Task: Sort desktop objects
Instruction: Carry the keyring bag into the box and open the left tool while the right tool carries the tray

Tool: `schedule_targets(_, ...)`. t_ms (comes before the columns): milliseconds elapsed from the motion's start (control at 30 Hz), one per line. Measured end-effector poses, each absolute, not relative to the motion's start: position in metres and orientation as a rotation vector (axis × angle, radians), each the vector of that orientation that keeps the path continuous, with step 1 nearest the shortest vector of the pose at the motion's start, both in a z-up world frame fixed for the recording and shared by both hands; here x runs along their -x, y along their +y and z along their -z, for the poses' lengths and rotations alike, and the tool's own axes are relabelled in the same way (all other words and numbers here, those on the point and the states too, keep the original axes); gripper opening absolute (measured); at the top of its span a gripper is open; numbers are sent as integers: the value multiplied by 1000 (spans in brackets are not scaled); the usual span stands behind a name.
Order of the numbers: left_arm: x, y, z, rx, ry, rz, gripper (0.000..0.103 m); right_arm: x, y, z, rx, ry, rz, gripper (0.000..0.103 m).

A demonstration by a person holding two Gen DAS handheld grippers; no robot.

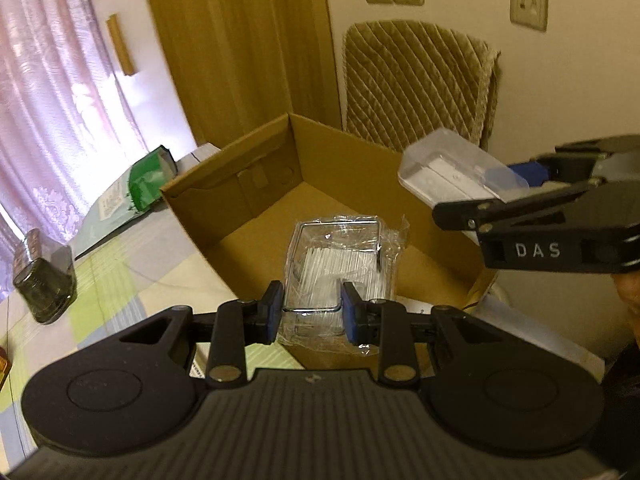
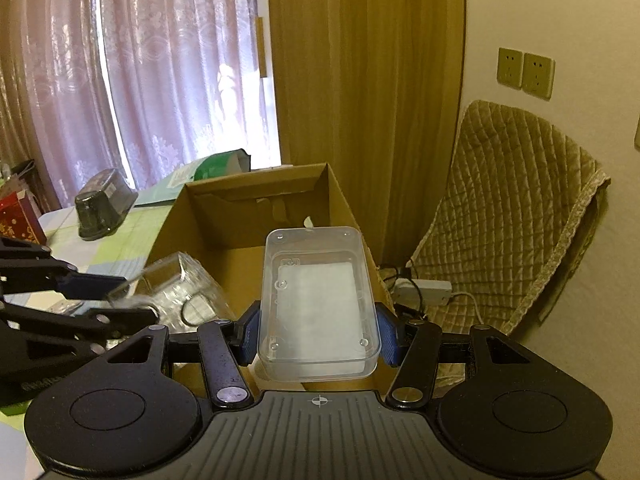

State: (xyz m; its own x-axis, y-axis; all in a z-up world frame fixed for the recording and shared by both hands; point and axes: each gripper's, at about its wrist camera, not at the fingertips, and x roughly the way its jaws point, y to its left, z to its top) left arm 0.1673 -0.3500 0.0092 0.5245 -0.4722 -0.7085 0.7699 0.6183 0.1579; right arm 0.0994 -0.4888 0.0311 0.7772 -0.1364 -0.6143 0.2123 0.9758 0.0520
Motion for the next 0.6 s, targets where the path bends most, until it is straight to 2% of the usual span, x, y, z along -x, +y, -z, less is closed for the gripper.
schedule_targets(600,-175,-367,24,-580,702,793,26,-113,-496,-11,-130,699,192,55)
